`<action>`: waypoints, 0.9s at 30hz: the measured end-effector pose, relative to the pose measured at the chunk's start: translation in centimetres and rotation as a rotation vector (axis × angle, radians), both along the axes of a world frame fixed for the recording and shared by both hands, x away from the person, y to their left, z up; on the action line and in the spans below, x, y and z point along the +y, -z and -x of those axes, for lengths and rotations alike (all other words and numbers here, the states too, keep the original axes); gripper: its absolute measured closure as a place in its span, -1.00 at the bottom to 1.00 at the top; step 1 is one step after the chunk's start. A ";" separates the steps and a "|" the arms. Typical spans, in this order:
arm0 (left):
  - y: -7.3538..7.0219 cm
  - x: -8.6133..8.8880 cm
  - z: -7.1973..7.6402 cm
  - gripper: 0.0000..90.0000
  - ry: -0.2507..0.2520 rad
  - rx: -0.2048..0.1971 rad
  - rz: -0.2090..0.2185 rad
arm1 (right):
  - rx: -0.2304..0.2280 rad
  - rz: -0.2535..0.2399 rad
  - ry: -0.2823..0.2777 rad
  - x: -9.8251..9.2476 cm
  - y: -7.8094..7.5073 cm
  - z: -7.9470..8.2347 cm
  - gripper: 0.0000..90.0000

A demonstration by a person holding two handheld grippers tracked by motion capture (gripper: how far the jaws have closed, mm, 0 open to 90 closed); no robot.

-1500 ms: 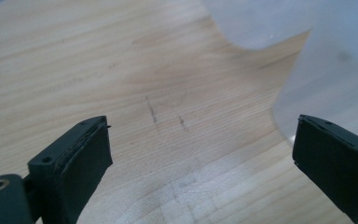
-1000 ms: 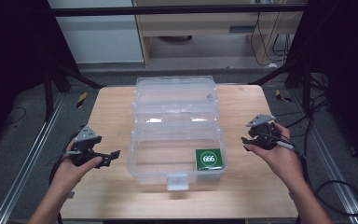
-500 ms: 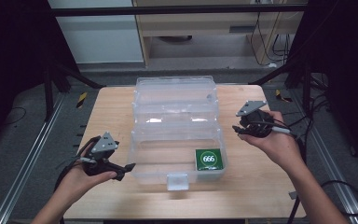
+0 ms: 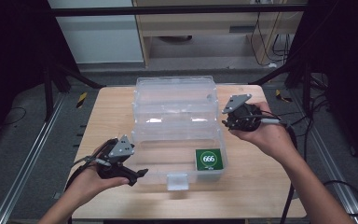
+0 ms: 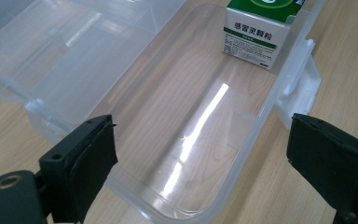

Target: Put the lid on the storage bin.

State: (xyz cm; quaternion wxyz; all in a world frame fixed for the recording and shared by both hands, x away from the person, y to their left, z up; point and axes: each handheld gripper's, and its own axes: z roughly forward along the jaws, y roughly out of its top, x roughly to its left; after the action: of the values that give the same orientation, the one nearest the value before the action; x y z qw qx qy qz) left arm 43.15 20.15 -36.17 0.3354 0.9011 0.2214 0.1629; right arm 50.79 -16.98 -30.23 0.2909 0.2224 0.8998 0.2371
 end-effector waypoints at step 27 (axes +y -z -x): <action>2.1 -2.9 0.4 -0.31 0.165 0.056 -0.118 | -0.016 0.112 -0.176 5.2 -0.9 -3.4 0.36</action>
State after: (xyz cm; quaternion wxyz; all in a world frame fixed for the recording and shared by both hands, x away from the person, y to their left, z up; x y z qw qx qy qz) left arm 42.75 17.26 -38.25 0.2878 0.9386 0.1458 0.1221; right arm 54.23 -11.82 -29.30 0.2880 0.1238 0.9255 0.2127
